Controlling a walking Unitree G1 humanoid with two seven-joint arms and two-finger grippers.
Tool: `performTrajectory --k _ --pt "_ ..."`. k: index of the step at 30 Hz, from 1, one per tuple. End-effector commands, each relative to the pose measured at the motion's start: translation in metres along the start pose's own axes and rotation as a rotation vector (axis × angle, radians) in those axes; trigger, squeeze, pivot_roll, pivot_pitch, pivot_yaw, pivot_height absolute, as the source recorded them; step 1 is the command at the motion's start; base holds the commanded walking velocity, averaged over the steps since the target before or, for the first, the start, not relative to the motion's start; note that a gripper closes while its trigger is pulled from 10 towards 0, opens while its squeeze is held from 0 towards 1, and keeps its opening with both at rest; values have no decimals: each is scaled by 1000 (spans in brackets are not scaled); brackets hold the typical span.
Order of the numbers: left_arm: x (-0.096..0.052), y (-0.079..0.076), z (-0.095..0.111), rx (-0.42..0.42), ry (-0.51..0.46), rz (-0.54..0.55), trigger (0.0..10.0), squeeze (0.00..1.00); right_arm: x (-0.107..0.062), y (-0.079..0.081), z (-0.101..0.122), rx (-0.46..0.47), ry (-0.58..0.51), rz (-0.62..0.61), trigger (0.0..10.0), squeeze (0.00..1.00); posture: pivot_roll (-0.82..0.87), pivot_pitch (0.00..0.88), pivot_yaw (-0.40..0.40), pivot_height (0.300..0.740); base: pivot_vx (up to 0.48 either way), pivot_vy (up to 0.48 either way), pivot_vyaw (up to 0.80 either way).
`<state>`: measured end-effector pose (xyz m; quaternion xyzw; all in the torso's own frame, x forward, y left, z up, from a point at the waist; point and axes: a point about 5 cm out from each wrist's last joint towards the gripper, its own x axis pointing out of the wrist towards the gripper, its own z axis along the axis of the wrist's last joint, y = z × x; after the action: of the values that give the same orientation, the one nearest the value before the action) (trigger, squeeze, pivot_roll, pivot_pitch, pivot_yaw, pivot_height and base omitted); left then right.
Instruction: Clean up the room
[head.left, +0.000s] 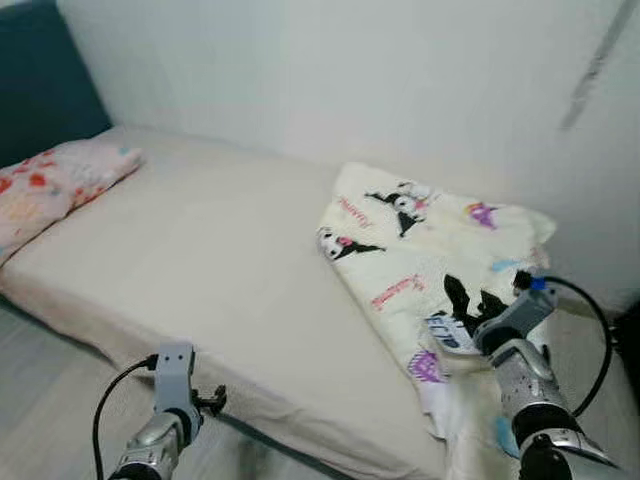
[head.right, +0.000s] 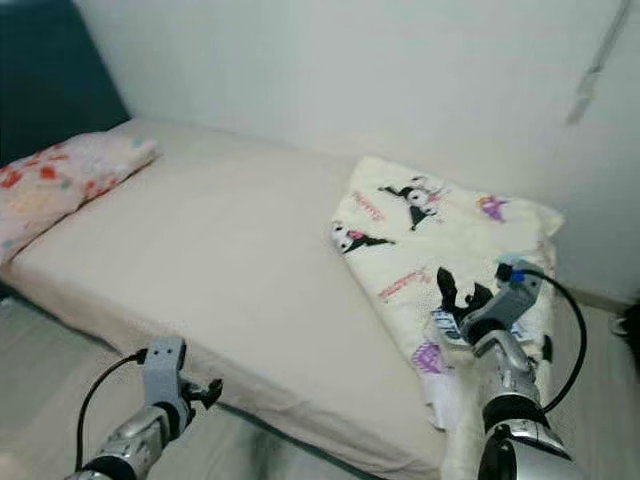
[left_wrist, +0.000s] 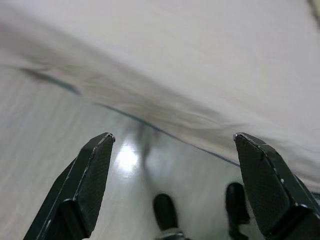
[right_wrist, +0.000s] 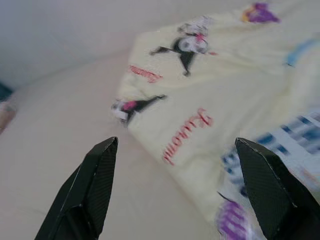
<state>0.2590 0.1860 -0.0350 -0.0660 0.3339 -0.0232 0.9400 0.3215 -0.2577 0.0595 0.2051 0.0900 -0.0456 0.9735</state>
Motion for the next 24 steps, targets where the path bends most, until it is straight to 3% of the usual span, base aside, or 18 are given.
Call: performTrajectory --k 1,7,12,19,24 --pt "-1 -2 -10 8 46 -4 10000 0 -2 2 -15 -14 70 -9 10000 0 -8 0 7 740 0 -480 0" --pt "-4 -8 -30 -30 113 20 10000 0 -12 10 -52 -100 215 -10 10000 0 -19 0 -2 740 0 -320 0" --pt "-6 -6 -37 -33 136 38 10000 0 -13 12 -56 -123 233 -2 10000 0 -23 0 -8 740 0 0 0" --pt "-14 13 -47 -75 172 125 10000 0 -17 17 -72 -208 328 27 10000 0 -25 0 -22 740 0 0 0" --pt "-15 13 -52 -86 193 133 10000 0 -22 15 -81 -244 380 31 10000 0 -39 0 -15 740 0 0 0"
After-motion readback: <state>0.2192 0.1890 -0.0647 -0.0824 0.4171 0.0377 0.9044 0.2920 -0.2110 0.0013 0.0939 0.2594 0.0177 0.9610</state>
